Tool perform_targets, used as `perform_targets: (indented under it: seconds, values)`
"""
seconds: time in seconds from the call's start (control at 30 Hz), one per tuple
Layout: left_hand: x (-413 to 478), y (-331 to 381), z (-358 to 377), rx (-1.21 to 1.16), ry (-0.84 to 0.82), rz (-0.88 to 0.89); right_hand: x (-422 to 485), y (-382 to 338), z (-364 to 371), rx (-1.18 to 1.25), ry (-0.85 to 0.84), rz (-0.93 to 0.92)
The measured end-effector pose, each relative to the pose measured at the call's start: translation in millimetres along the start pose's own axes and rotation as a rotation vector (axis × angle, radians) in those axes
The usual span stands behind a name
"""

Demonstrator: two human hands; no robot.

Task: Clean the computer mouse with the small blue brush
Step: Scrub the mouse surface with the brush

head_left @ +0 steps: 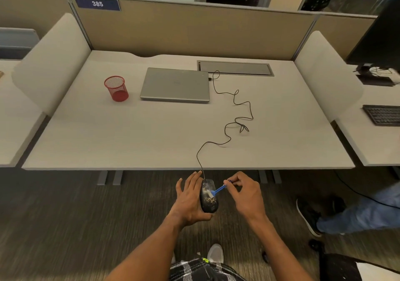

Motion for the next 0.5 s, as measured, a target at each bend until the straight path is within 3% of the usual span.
perform_targets:
  seconds: [0.13,0.27,0.37,0.5]
  values:
    - [0.1,0.0,-1.0,-0.004,0.003,0.003,-0.5,2.2,-3.0,-0.072,0.087,-0.042]
    - [0.9,-0.9,-2.0,-0.002,0.000,0.006,-1.6,2.2,-1.7,-0.103,0.019,-0.109]
    - [1.1,-1.0,-2.4,-0.014,0.005,0.010,-1.4,6.2,-1.2,-0.149,0.101,-0.090]
    - [1.2,-2.3,-2.3,-0.008,0.001,0.010,0.2,5.1,-0.9,-0.058,0.053,-0.066]
Point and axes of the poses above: each hand's wrist, its own x-axis towards the middle knuckle, its own z-axis out of the palm, y = z × x, the point moved 1 cm from there along x, towards the middle knuckle, and after that the axes turned 10 degrees about -x, right-handed, at the moved point
